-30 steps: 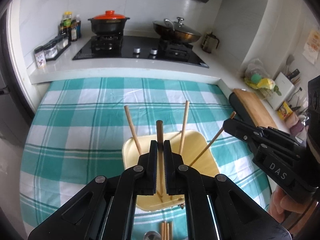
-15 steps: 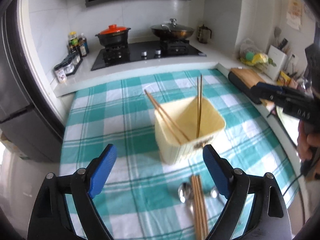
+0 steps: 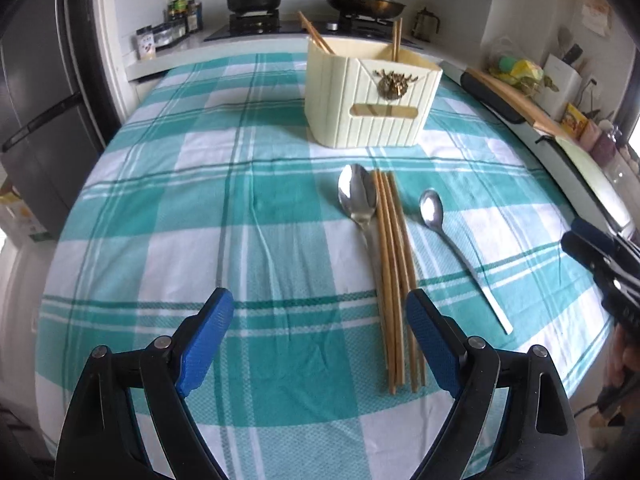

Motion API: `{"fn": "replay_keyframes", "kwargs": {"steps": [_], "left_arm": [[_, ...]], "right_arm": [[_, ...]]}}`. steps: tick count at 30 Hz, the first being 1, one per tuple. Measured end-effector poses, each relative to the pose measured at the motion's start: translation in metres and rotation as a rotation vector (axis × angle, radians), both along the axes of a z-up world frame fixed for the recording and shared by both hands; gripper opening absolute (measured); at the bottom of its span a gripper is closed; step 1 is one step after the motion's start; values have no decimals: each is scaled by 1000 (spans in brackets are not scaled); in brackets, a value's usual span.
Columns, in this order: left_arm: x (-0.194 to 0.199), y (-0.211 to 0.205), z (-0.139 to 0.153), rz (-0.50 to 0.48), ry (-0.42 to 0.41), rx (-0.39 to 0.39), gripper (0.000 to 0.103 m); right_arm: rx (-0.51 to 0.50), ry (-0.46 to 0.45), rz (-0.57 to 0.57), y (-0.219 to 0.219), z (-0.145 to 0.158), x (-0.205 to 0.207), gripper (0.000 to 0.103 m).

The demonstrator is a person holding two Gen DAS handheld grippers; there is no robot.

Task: Organize utensils
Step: 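Withdraw both tools from the holder toward the two metal spoons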

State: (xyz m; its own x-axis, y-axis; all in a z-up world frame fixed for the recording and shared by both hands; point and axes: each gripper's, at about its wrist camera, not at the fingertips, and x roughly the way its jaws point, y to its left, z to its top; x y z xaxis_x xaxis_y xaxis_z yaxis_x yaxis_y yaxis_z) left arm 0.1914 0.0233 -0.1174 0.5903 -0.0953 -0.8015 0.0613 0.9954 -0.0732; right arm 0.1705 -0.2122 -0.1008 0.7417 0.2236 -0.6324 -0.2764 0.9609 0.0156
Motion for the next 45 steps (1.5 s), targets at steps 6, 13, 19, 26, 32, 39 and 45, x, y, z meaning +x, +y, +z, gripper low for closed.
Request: {"fn": "replay_keyframes", "kwargs": {"steps": [6, 13, 19, 26, 32, 39, 45], "left_arm": [[0, 4, -29, 16, 36, -2, 89], [1, -3, -44, 22, 42, 23, 89], [2, -11, -58, 8, 66, 72, 89], [-5, -25, -60, -16, 63, 74, 89], [1, -29, -57, -22, 67, 42, 89], [31, -36, -59, -20, 60, 47, 89], [54, -41, -61, 8, 61, 37, 87]], "right_arm": [[0, -3, -10, 9, -25, -24, 45], [12, 29, -5, 15, -33, -19, 45], [19, 34, 1, 16, -36, -22, 45], [34, 50, -22, 9, -42, -19, 45], [42, 59, -23, 7, -46, -18, 45], [46, 70, -26, 5, -49, -19, 46], [41, 71, -25, 5, -49, -17, 45]]}}
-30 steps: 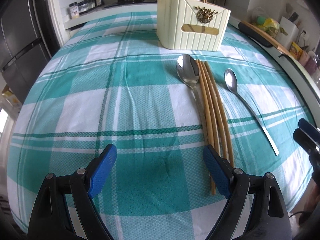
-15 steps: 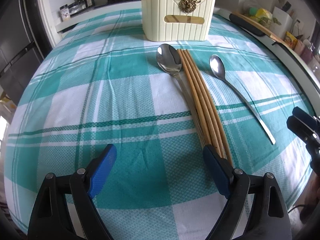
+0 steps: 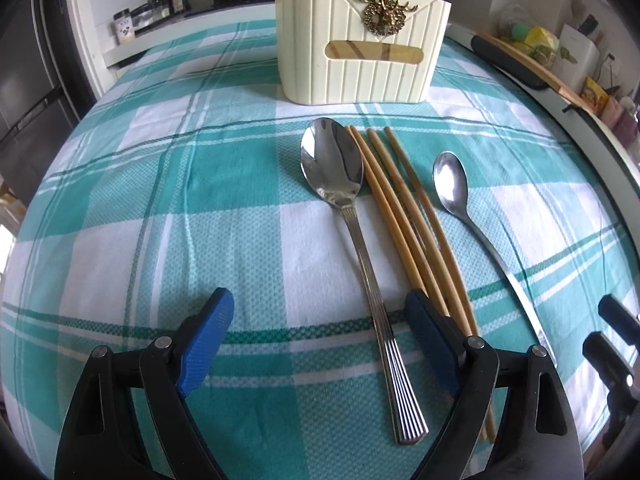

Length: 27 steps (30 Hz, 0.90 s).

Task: Organize utensils
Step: 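Close the left tool on a spoon handle while the right tool grasps the other spoon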

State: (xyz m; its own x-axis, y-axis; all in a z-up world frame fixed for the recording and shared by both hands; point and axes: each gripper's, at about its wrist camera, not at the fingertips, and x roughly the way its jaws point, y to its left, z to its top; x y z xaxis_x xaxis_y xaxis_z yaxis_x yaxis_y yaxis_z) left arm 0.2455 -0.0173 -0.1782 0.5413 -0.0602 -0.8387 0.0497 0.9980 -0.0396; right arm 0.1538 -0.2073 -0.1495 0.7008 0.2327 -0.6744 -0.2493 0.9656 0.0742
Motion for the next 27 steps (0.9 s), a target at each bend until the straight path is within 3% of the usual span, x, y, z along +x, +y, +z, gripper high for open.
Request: {"fn": "replay_keyframes", "kwargs": {"steps": [3, 9, 11, 13, 16, 27], "left_arm": [[2, 0, 1, 17, -15, 19, 67], [0, -6, 3, 3, -38, 42, 6], [-2, -4, 3, 13, -42, 43, 6], [-5, 0, 3, 30, -41, 41, 6], [-10, 11, 3, 70, -41, 44, 5], [-43, 63, 4, 142, -35, 65, 5]], "right_arm": [[-10, 11, 11, 3, 2, 7, 45], [-55, 105, 127, 31, -7, 47, 45], [-99, 130, 155, 43, -16, 56, 45], [-149, 134, 174, 53, -23, 59, 36], [-179, 123, 137, 53, -24, 59, 8], [-230, 145, -117, -8, -20, 35, 8]]}}
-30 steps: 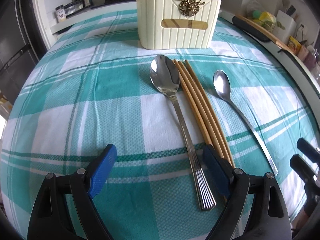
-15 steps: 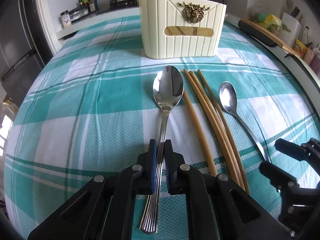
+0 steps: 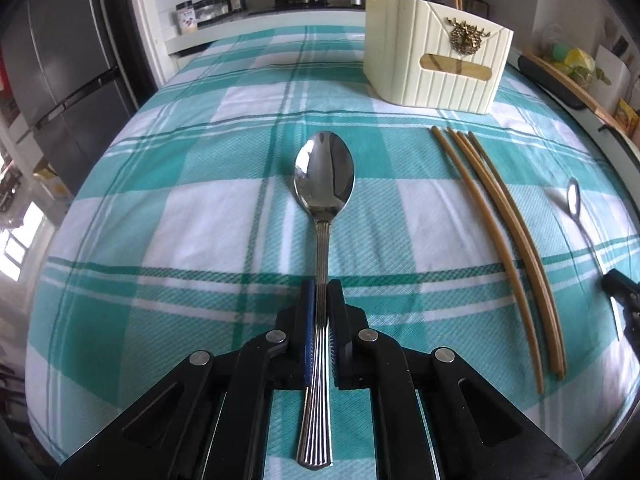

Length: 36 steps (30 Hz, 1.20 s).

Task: Organize utensils
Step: 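Close the left tool on a spoon handle while the right tool grasps the other spoon, then open both tools, leaving the spoons on the tablecloth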

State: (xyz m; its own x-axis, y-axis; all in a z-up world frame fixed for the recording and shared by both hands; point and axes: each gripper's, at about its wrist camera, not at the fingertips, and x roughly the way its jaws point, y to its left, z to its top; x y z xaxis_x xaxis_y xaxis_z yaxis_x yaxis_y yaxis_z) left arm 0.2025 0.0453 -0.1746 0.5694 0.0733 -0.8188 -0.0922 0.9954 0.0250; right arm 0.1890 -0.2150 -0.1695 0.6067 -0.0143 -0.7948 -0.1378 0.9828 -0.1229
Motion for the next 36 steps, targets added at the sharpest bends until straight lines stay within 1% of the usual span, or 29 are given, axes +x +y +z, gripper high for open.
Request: {"fn": "replay_keyframes", "kwargs": {"steps": [2, 3, 4, 5, 6, 7, 8, 10, 13, 15, 26, 30, 36], "left_arm": [[-6, 8, 0, 4, 1, -17, 7], [-7, 10, 0, 6, -1, -24, 9], [-8, 12, 0, 9, -1, -31, 11], [-9, 13, 0, 13, 0, -31, 22], [-9, 14, 1, 16, -1, -31, 42], [-10, 14, 2, 17, -6, -34, 52], [-11, 14, 3, 19, -15, -34, 61], [-11, 14, 2, 18, -17, -25, 62], [-9, 17, -3, 23, 0, -39, 62], [-10, 17, -3, 25, -6, -29, 66], [-9, 17, -6, 21, -3, -8, 77], [-9, 18, -7, 24, -3, -4, 81], [-9, 20, -9, 37, -3, -7, 90]], "right_arm": [[10, -1, -22, -9, 1, -5, 9], [36, -13, -27, -14, 2, -8, 9], [61, -23, -33, -17, 3, -9, 14], [79, -31, -34, -19, 5, -11, 20], [97, -42, -31, -20, 6, -12, 38], [113, -57, -31, -21, 8, -13, 49], [122, -70, -30, -20, 9, -13, 50], [126, -75, -18, -18, 11, -13, 50], [134, -81, -17, -16, 12, -12, 50], [140, -81, -18, -15, 12, -11, 50], [140, -67, -18, -13, 8, -11, 50], [150, -63, -21, -13, 7, -11, 55], [161, -58, -38, -18, 7, -8, 55]]}}
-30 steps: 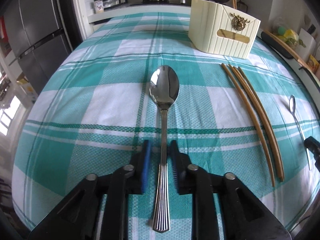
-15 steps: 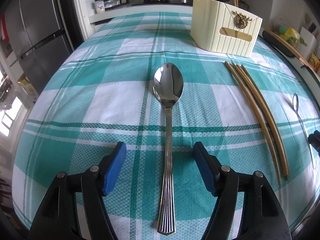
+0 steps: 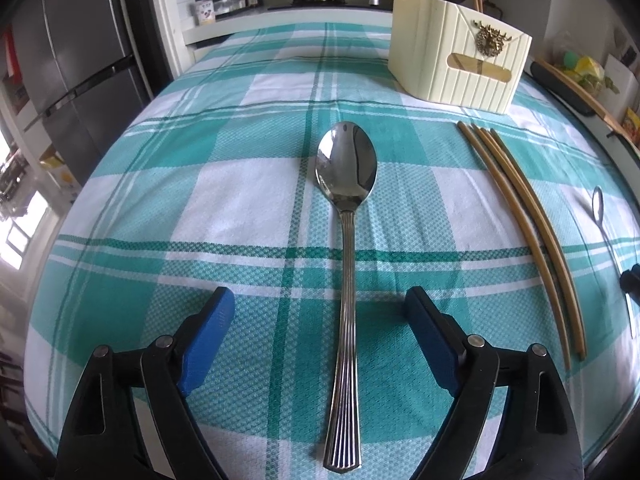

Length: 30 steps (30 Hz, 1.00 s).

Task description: Organize utensils

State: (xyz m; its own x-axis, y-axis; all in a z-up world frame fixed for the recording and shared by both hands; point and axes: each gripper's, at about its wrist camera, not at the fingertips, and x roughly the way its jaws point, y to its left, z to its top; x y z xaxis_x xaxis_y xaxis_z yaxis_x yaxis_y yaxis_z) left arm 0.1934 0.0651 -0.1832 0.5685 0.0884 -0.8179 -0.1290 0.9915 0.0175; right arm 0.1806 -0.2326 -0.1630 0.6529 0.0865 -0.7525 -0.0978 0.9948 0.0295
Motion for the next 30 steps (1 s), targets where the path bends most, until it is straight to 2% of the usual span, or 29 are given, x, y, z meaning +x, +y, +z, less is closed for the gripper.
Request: {"fn": "replay_keyframes", "kwargs": {"steps": [5, 7, 11, 14, 17, 20, 24, 30], "left_arm": [[1, 2, 0, -11, 10, -14, 94], [3, 4, 1, -29, 20, -21, 94], [11, 17, 14, -62, 6, -45, 94], [22, 28, 27, -83, -9, -80, 94], [39, 26, 28, -142, 13, -122, 94], [55, 17, 19, -179, 45, -102, 94], [70, 15, 8, -166, 85, -89, 94], [84, 6, 0, -154, 92, -25, 94]], "right_arm": [[14, 4, -16, -12, 5, 7, 55], [11, 11, -8, -16, 7, 11, 58], [7, 17, 26, -19, 14, 22, 59], [12, 26, 43, -19, 16, 32, 59], [44, 48, 59, -17, 14, 44, 59], [53, 66, 67, -14, 10, 54, 59], [50, 81, 77, -11, 4, 64, 59], [13, 85, 99, 1, -5, 88, 59]]}}
